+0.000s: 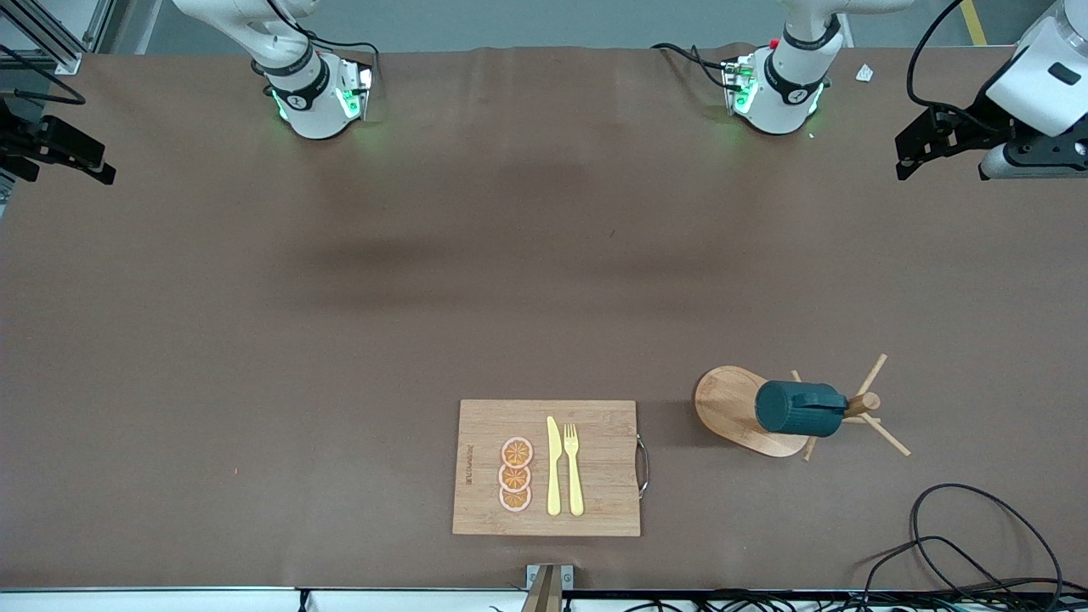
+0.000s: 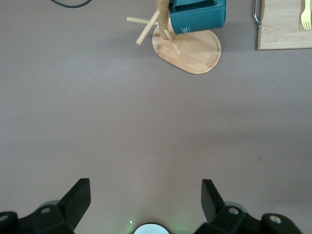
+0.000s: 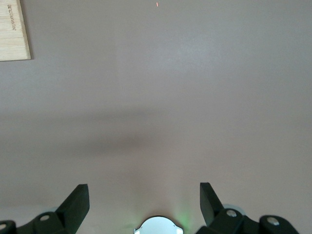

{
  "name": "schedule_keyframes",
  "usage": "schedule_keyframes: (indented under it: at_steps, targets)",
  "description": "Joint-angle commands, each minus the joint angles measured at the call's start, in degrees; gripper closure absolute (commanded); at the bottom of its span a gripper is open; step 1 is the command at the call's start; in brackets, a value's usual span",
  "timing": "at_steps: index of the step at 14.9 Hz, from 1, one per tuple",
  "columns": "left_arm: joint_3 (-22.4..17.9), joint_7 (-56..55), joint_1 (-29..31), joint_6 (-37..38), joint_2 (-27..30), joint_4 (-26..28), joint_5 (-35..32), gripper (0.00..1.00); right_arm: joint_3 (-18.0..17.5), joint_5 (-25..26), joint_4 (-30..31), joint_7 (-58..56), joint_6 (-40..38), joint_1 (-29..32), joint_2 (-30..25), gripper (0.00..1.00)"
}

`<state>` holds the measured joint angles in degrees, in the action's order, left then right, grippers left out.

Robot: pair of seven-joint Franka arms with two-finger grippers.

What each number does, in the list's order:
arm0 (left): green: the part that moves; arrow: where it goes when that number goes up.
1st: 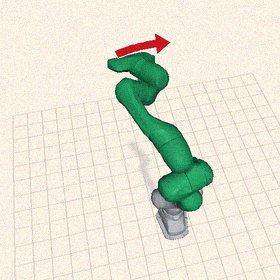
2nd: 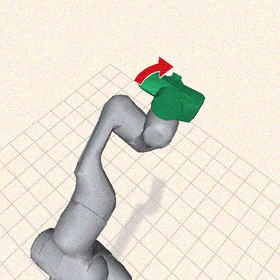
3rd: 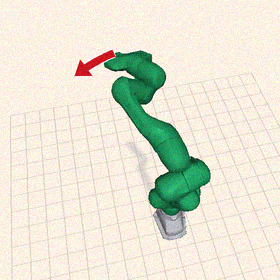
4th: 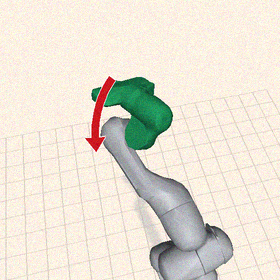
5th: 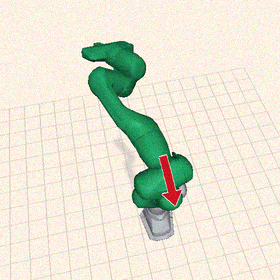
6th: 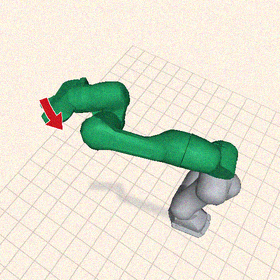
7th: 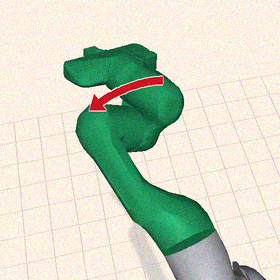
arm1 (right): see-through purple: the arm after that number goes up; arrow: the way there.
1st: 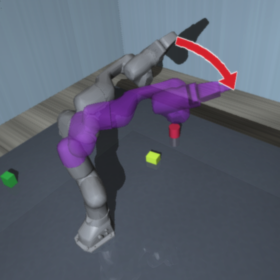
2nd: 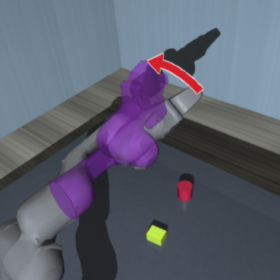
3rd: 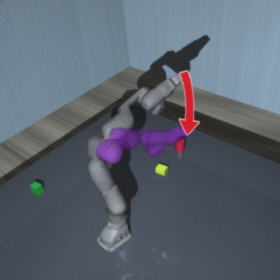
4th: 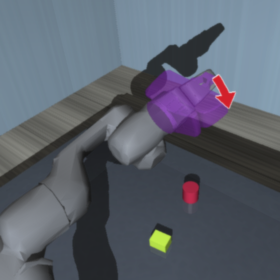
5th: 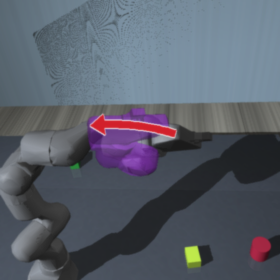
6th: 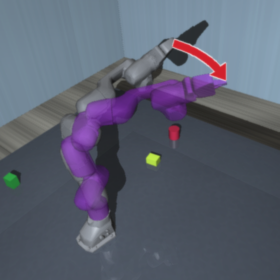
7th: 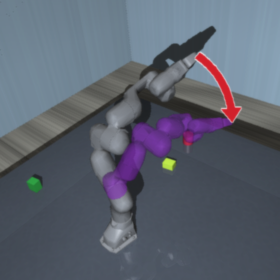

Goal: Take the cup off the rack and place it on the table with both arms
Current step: 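Move the left gripper toward the teal mug on the wooden rack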

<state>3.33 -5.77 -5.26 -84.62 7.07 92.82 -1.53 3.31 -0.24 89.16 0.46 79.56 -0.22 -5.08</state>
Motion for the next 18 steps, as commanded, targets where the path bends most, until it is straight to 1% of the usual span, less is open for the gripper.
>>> schedule_keyframes:
  at_steps: [1,3,6,12,13,15,17,18]
  targets:
    - [0.01,0.50,0.25,0.60,0.40,-0.44,1.34,0.00,0.12,-0.03,1.28,0.07,0.07,-0.40,-1.34,0.00]
    - [0.01,0.50,0.51,0.51,0.31,-0.70,1.61,0.00,0.12,-0.03,1.28,0.07,0.07,-0.49,-1.34,0.00]
    - [-0.42,1.03,0.78,0.51,-2.14,-3.60,1.61,0.00,0.12,-0.03,1.28,0.07,0.07,-0.40,-1.33,0.00]
    - [-0.51,-0.81,0.95,0.51,-5.57,-3.78,1.70,0.00,0.12,-0.03,1.28,0.07,0.07,-0.40,-1.34,0.00]
    - [-0.51,-2.12,0.87,0.43,-6.19,-3.78,1.79,0.00,0.12,-0.03,1.28,0.07,0.07,-0.40,-1.33,0.00]
    - [-0.60,-9.31,0.87,-0.18,-6.45,-4.13,3.28,0.00,0.12,-0.03,1.28,-0.02,-0.02,-0.40,-1.42,0.00]
    - [-0.78,-14.59,1.21,-3.33,-7.42,-4.13,4.16,0.00,0.12,-0.03,1.28,-0.02,0.07,-0.40,-1.42,0.00]
    - [-0.78,-18.45,2.09,-5.44,-7.77,-3.79,5.73,0.00,0.12,-0.03,1.28,-0.02,-0.02,-0.40,-1.42,0.00]
